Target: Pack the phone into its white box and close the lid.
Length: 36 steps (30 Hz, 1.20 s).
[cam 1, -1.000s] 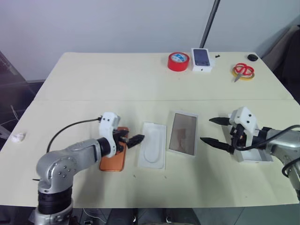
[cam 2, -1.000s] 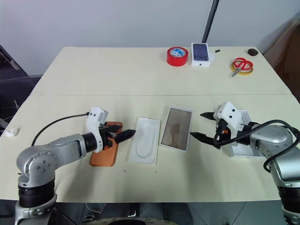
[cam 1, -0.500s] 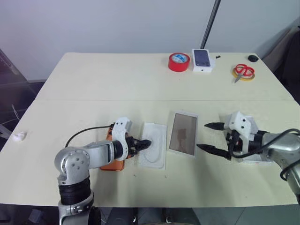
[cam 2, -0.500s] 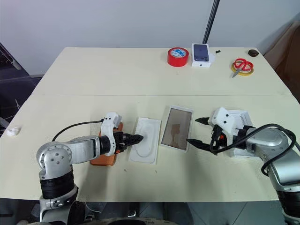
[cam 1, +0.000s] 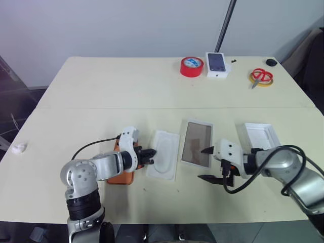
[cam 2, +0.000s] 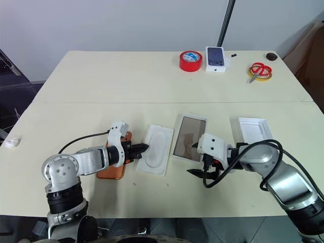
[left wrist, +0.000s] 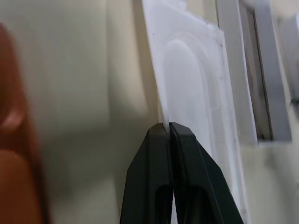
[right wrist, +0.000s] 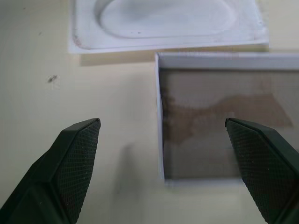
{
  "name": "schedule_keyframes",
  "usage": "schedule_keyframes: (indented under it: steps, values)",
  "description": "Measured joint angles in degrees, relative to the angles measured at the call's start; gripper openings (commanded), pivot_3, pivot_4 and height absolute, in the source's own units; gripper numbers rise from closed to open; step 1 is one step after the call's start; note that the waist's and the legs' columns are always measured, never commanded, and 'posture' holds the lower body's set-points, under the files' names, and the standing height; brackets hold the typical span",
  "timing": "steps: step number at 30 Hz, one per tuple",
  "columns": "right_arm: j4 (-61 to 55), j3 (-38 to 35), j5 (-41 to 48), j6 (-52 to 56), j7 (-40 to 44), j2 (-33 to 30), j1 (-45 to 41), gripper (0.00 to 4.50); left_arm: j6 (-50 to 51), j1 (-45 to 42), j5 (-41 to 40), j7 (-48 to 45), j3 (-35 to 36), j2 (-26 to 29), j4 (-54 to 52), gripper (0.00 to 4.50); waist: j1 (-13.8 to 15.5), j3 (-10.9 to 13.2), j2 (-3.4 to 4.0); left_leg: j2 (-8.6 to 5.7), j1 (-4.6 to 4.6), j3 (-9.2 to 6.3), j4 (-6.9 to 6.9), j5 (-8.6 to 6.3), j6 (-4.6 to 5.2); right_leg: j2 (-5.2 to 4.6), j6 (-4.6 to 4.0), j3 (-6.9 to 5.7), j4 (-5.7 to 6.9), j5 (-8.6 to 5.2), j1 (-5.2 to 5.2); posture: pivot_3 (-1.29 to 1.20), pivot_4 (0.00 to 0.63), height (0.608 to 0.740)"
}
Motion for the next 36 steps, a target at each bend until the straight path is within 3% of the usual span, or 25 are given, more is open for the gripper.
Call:
schedule_keyframes:
  steps: [2, 8, 17, 27, 33, 36]
  values:
    - [1.10, 2.39, -2.00, -0.02, -0.96, 1.03, -0.76, 3.17, -0.01, -1.47, -0.01, 0.45, 3.20, -0.56, 0.43, 0.00, 0.00, 0.02, -0.04, 0.00, -0.04, 0.00, 0.00, 0.00, 0.00, -0.01, 0.00, 0.00, 0.00, 0.00, -0.04, 0.00, 0.150, 0.740]
    - [3.80, 6.86, -6.71, -1.29, -2.03, 2.84, -2.71, 0.06, -0.01, -3.06, -0.79, 1.60, 7.61, -1.68, 1.08, 0.00, 0.00, 0.07, -0.13, -0.01, -0.08, -0.01, -0.02, 0.00, -0.01, -0.01, 0.00, -0.02, -0.01, 0.00, -0.09, 0.00, 0.150, 0.740]
    - [0.82, 10.08, -8.29, -4.75, 0.90, 3.42, -2.45, 0.06, -0.01, -4.91, -2.84, 1.55, 10.36, 1.22, 2.13, 0.00, -0.06, 0.12, -0.21, 0.00, -0.08, -0.04, -0.02, 0.03, -0.06, -0.03, 0.00, -0.05, 0.00, 0.01, -0.09, 0.00, 0.150, 0.740]
    - [4.63, 16.42, -14.41, -7.58, 0.40, 9.24, -8.78, 0.06, -0.01, -9.06, -10.85, 5.30, 13.93, -1.44, 4.59, 0.00, -0.05, 0.16, -0.27, -0.01, -0.08, -0.06, -0.02, 0.18, -0.33, -0.04, -0.02, -0.08, 0.00, 0.02, -0.11, 0.00, 0.150, 0.740]
    - [4.74, 14.16, -12.10, -5.73, 0.45, 11.28, -9.44, 2.83, -0.01, -9.37, -14.80, 10.49, 13.22, -2.62, 5.65, 0.00, 0.04, 0.16, -0.29, -0.01, -0.09, -0.07, -0.04, 0.11, -0.21, -0.05, -0.02, -0.09, 0.01, 0.03, -0.12, 0.00, 0.150, 0.740]
    - [2.50, 9.20, -8.49, -3.23, 0.87, 10.62, -8.88, 2.83, -0.02, -9.42, -16.41, 13.64, 11.08, -3.47, 6.14, 0.00, 0.10, 0.18, -0.31, -0.02, -0.09, -0.07, -0.04, 0.05, -0.11, -0.08, -0.01, -0.10, 0.00, 0.03, -0.11, 0.00, 0.150, 0.740]
